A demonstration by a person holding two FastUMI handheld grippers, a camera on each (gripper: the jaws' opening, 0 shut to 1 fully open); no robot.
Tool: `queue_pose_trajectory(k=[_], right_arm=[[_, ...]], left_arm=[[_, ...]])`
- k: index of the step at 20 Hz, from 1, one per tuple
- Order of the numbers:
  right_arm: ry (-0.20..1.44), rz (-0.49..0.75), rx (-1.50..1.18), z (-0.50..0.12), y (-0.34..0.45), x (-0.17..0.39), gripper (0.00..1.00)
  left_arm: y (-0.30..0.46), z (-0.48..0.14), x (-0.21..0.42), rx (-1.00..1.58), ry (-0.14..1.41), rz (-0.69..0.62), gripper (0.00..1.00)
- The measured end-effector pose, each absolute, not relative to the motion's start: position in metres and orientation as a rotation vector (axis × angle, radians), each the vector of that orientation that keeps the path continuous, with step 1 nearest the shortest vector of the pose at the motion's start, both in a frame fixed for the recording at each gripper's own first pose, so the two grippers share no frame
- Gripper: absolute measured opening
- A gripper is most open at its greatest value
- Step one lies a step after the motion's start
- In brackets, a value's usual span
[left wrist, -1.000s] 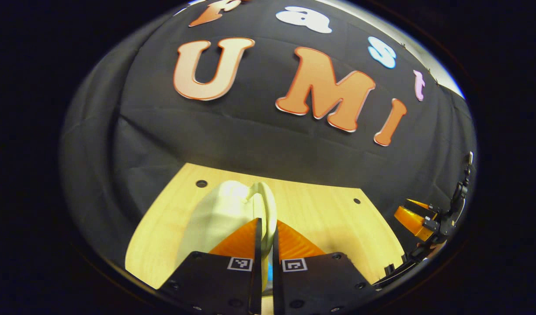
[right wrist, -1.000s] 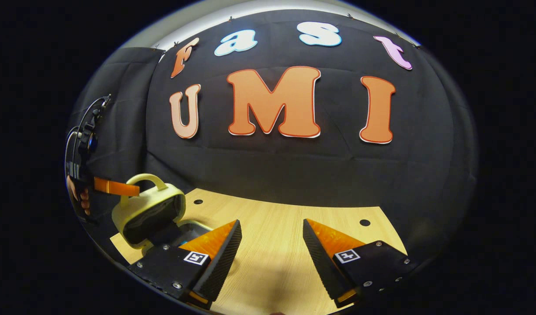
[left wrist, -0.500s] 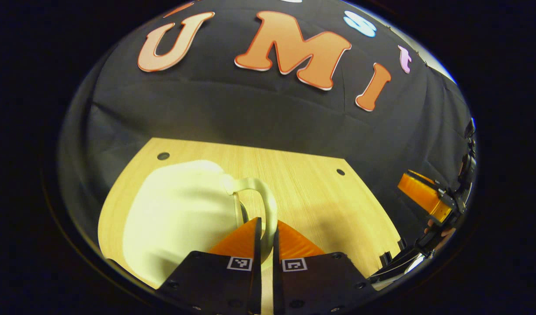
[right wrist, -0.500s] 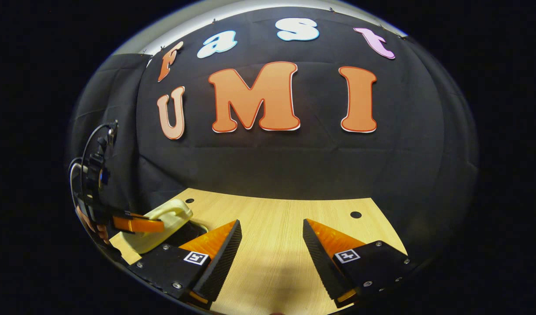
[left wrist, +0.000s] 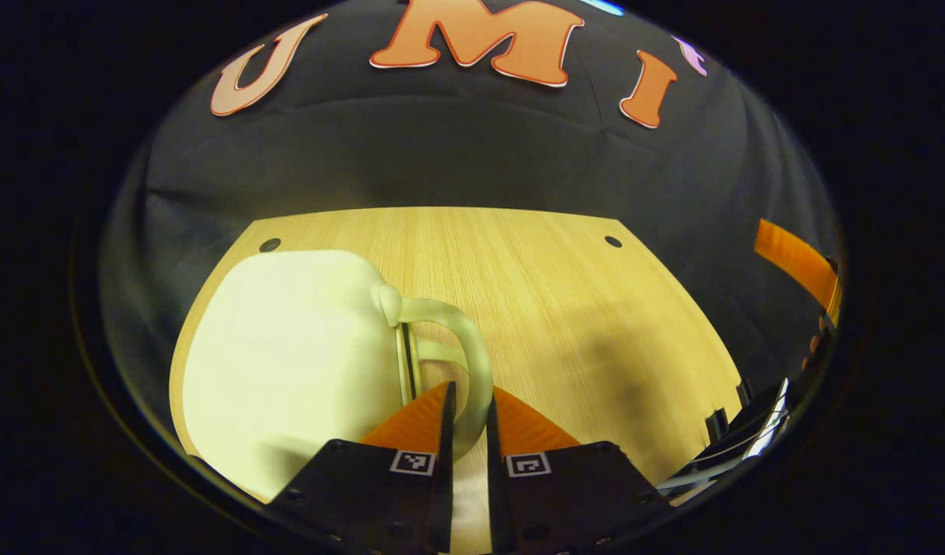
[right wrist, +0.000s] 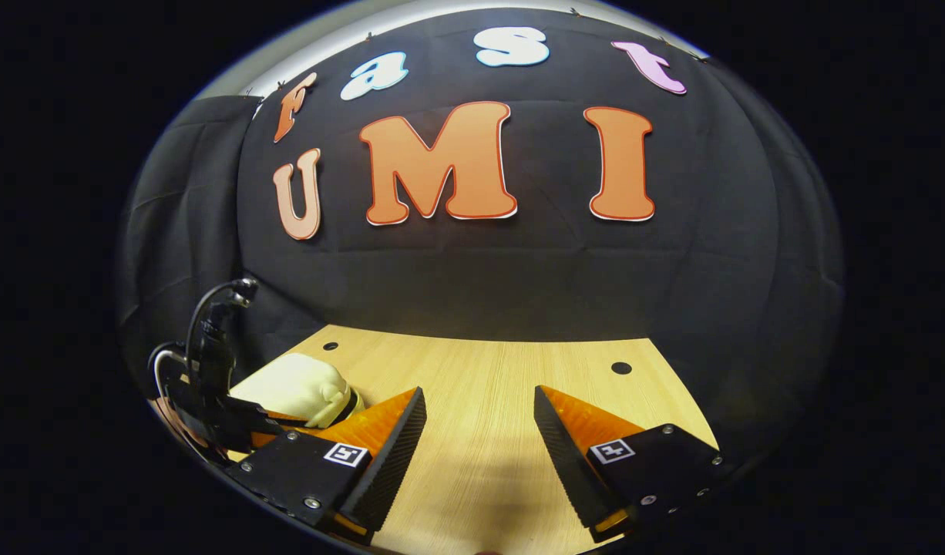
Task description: First open the suitcase, pack the skin care products into it, and then close the suitcase.
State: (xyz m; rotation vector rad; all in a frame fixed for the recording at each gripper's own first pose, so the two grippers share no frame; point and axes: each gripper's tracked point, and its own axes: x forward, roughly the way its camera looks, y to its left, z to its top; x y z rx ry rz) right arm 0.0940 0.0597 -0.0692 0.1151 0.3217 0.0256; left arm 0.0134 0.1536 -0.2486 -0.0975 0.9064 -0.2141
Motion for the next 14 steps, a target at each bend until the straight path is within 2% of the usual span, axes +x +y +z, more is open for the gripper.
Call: queue_pose_trajectory(k=[1, 2, 4, 6, 10, 14], right_arm=[[0.321, 0.023, 0.111, -0.070, 0.057, 0.094, 0.89], [0.319, 0.025, 0.110, -0.071, 0.057, 0.094, 0.90], [0.320, 0.027, 0.110, -0.071, 0.056, 0.094, 0.89], [0.317, 0.031, 0.106, -0.070, 0.056, 0.096, 0.90], [0.275, 0.046, 0.086, -0.056, 0.060, 0.100, 0.89], [0.238, 0.084, 0.059, -0.043, 0.073, 0.099, 0.89]], left_arm=[[0.149, -0.253, 0.008, -0.096, 0.919, -0.215, 0.19], [0.142, -0.254, 0.005, -0.114, 0.921, -0.231, 0.30], [0.122, -0.248, 0.002, -0.176, 0.918, -0.282, 0.29], [0.118, -0.233, 0.005, -0.202, 0.879, -0.285, 0.34], [0.120, -0.185, 0.028, -0.203, 0.730, -0.250, 0.74], [0.120, -0.147, 0.039, -0.182, 0.618, -0.206, 0.75]])
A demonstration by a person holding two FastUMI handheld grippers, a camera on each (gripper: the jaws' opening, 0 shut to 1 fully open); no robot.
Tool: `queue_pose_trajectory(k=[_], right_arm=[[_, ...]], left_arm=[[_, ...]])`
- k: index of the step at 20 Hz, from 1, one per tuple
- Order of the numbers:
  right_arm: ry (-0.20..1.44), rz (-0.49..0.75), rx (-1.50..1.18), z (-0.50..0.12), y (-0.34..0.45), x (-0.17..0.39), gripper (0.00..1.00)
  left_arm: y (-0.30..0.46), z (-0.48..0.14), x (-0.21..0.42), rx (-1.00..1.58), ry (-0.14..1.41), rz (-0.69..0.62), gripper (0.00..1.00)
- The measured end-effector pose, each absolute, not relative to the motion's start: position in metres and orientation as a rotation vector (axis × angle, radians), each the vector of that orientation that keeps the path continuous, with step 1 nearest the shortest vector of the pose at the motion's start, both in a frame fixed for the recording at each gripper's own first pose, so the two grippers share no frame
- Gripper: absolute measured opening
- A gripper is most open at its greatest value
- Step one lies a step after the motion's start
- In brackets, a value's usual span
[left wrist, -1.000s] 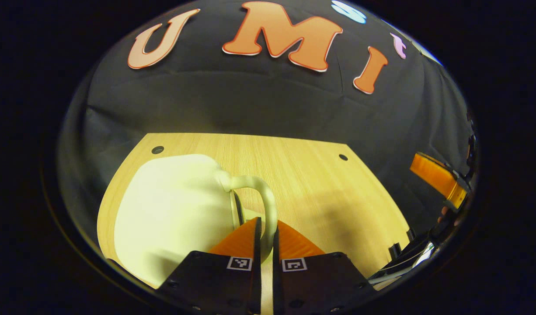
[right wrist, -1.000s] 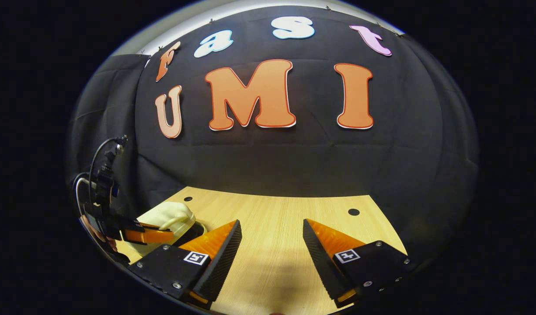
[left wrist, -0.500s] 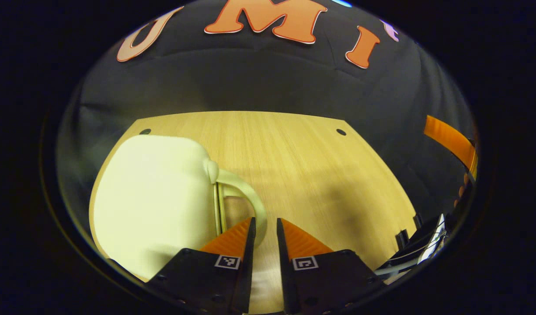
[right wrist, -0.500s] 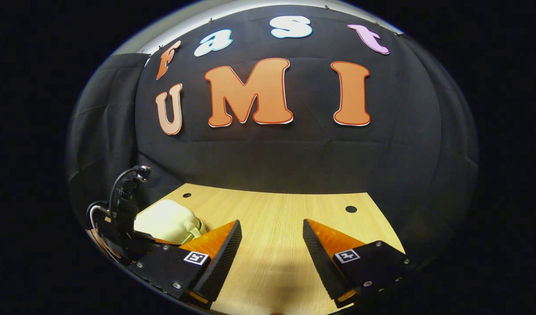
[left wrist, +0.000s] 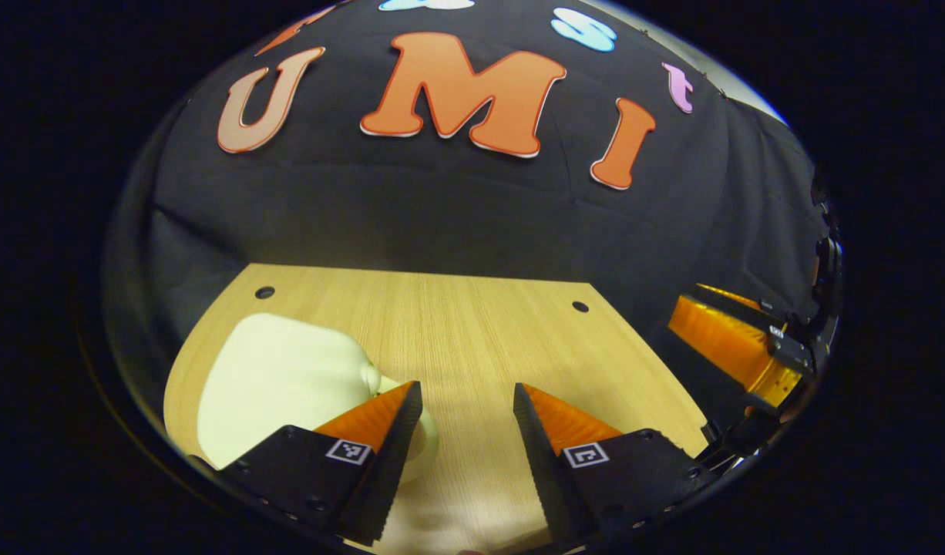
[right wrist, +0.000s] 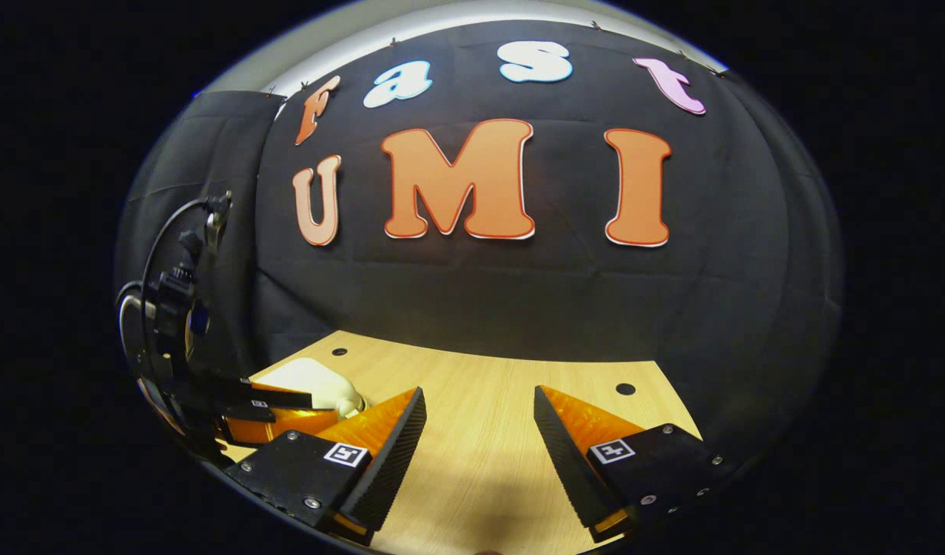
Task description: First open the suitcase, pack the skin care products into it, and then close the suitcase.
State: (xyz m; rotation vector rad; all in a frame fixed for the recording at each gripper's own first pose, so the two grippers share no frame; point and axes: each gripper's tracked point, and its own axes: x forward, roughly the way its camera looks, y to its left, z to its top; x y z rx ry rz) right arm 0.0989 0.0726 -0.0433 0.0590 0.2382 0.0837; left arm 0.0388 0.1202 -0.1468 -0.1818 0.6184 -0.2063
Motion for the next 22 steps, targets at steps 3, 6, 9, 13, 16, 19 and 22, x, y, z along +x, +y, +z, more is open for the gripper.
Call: queue_pose_trajectory(k=[3, 6, 9, 13, 16, 19, 22], right_arm=[[0.205, 0.090, 0.025, -0.035, 0.077, 0.099, 0.90], [0.198, 0.103, 0.025, -0.031, 0.082, 0.098, 0.90], [0.173, 0.097, 0.030, -0.022, 0.083, 0.097, 0.90], [0.139, 0.122, 0.005, -0.019, 0.091, 0.094, 0.89], [0.129, 0.123, -0.011, -0.018, 0.095, 0.092, 0.89], [0.114, 0.118, -0.021, -0.014, 0.096, 0.091, 0.89], [0.105, 0.108, -0.037, -0.012, 0.093, 0.092, 0.89]], left_arm=[[0.123, -0.119, 0.041, -0.146, 0.503, -0.149, 0.84], [0.132, -0.096, 0.042, -0.101, 0.389, -0.059, 0.95], [0.133, -0.079, 0.040, -0.092, 0.306, -0.020, 0.94], [0.142, -0.049, 0.041, -0.050, 0.215, 0.010, 0.94], [0.145, -0.034, 0.036, -0.026, 0.171, 0.026, 0.94], [0.143, -0.024, 0.035, -0.014, 0.126, 0.016, 0.95], [0.142, -0.020, 0.032, -0.014, 0.101, 0.008, 0.97]])
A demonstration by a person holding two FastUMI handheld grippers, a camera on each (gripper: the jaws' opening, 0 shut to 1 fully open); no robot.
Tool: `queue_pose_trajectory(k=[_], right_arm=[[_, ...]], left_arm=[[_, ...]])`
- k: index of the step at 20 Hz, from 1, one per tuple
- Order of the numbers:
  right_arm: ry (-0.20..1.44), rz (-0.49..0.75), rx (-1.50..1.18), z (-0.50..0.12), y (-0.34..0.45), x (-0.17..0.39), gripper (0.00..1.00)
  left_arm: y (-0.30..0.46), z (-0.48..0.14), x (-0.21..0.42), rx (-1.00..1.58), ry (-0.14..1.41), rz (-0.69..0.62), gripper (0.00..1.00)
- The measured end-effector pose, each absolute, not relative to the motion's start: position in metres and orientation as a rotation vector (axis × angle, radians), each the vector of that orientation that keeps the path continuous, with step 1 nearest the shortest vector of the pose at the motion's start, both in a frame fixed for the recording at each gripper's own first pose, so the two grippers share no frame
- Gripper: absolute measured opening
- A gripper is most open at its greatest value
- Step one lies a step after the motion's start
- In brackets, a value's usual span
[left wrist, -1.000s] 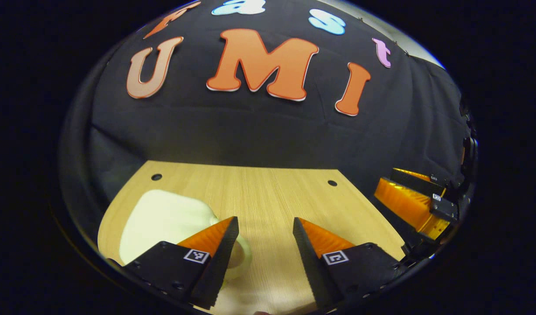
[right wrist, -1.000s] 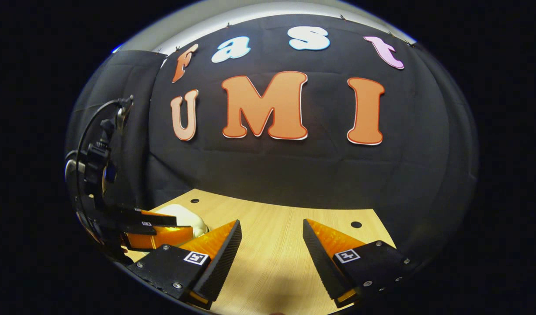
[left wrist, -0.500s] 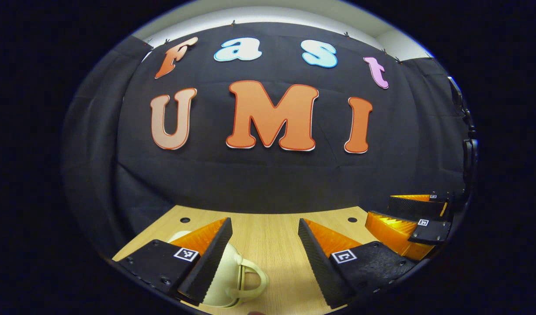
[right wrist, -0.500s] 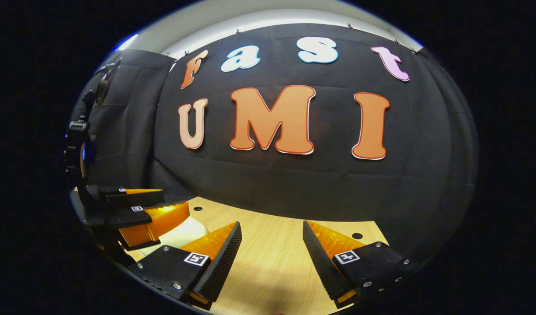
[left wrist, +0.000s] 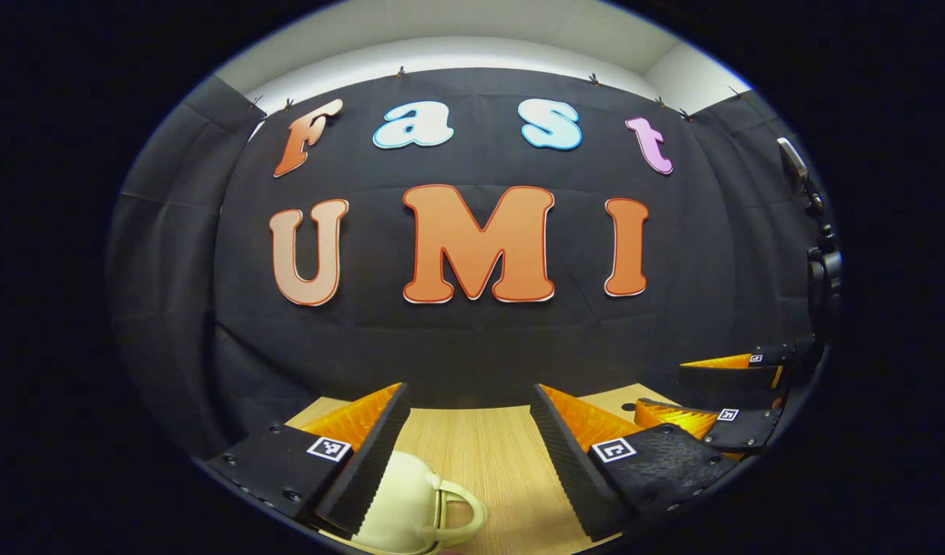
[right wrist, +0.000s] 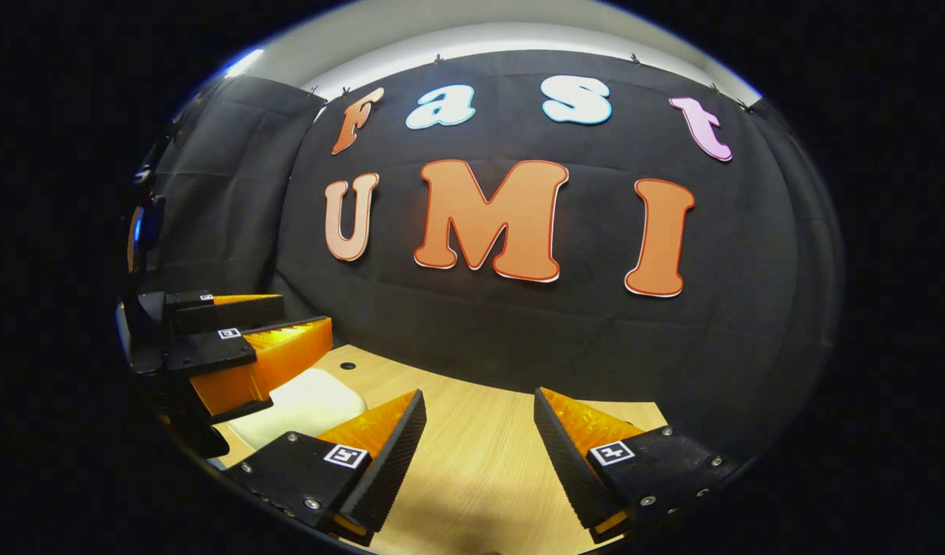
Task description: First open the suitcase, pack the skin care products into it, and then close the suitcase.
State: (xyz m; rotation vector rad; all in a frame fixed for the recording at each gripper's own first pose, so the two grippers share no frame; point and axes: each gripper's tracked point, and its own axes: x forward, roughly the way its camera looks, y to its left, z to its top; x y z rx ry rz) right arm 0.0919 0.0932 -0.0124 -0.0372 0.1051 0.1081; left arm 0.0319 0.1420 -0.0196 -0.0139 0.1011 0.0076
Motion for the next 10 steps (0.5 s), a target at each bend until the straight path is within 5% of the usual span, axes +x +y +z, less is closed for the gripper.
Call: queue_pose_trajectory(k=[10], right_arm=[[0.070, 0.060, -0.049, 0.000, 0.071, 0.083, 0.90]], left_arm=[[0.140, -0.003, 0.055, -0.029, 0.084, -0.004, 0.96]])
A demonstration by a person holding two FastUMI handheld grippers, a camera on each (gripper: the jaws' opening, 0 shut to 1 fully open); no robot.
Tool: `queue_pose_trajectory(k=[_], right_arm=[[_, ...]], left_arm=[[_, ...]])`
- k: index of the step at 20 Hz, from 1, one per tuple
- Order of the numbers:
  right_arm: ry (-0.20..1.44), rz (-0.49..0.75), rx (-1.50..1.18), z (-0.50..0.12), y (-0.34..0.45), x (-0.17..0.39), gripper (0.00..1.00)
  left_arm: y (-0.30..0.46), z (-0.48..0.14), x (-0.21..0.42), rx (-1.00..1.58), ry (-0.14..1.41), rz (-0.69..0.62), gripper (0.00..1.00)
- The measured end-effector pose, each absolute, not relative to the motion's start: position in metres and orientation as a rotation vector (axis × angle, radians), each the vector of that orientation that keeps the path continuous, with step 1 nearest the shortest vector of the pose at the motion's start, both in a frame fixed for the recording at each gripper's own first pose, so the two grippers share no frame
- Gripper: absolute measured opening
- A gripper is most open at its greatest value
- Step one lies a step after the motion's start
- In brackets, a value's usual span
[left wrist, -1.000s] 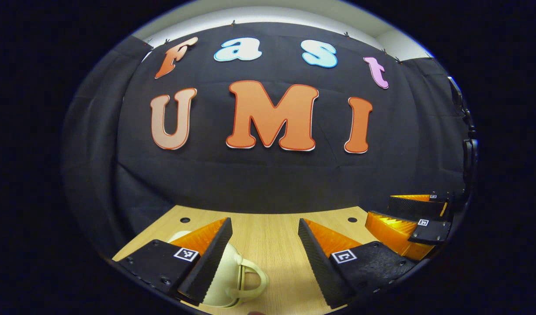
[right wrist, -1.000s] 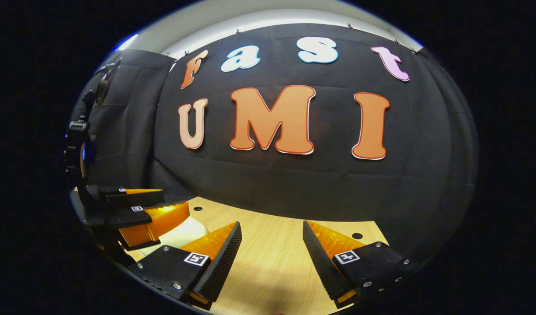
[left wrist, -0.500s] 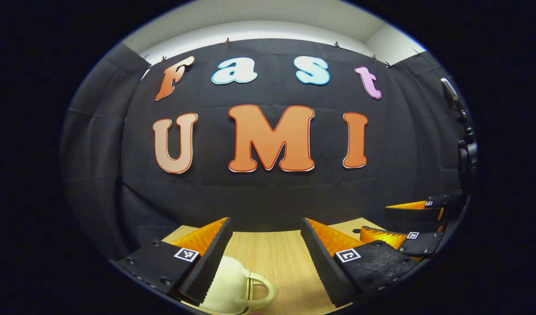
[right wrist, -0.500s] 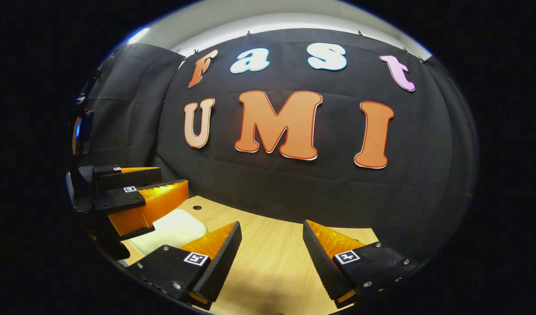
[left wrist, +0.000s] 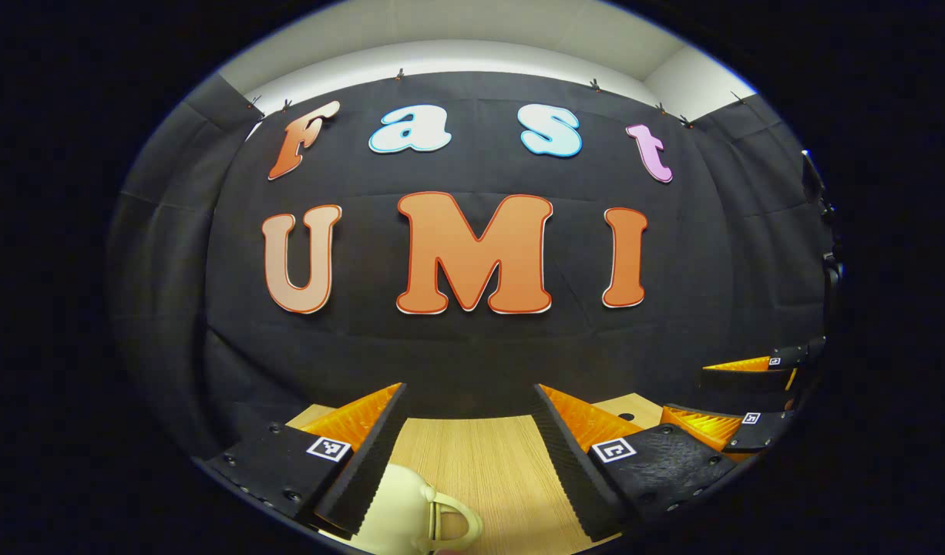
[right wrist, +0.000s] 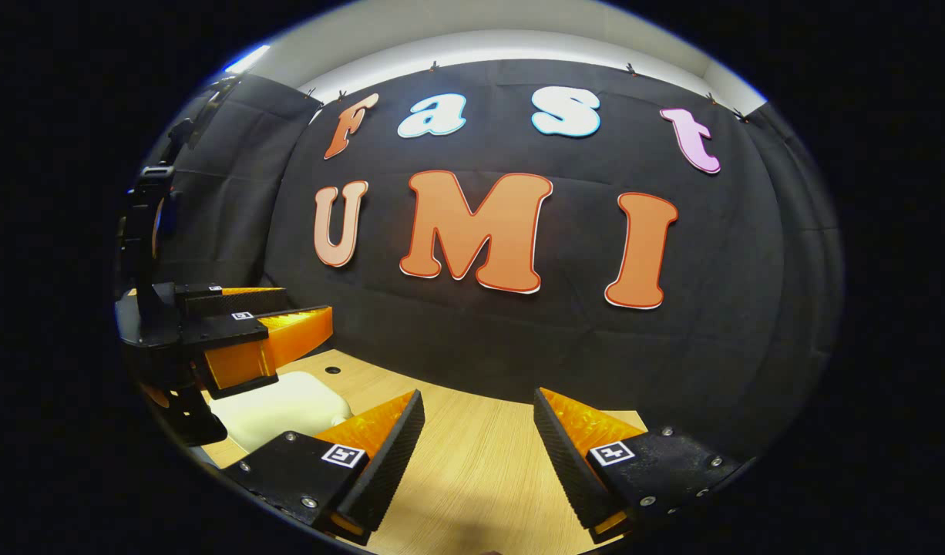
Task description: First open the suitcase, pack the skin care products into it, and then close the suitcase.
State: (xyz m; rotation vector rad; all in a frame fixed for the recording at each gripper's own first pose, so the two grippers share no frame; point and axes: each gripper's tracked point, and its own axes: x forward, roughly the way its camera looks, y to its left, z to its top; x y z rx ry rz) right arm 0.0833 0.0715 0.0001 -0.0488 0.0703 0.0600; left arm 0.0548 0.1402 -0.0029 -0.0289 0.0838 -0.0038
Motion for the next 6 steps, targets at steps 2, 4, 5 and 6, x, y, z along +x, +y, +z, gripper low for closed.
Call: queue_pose_trajectory(k=[2, 4, 5, 6], right_arm=[[0.060, 0.046, -0.050, 0.002, 0.066, 0.083, 0.90], [0.047, 0.033, -0.042, 0.003, 0.062, 0.084, 0.91], [0.040, 0.026, -0.041, 0.004, 0.062, 0.085, 0.91], [0.034, 0.025, -0.041, 0.004, 0.062, 0.086, 0.91]], left_arm=[[0.135, 0.002, 0.055, -0.035, 0.071, -0.013, 0.98], [0.130, -0.001, 0.052, -0.024, 0.075, -0.021, 0.96], [0.127, -0.003, 0.052, -0.016, 0.078, -0.023, 0.96], [0.125, -0.003, 0.052, -0.011, 0.083, -0.023, 0.96]])
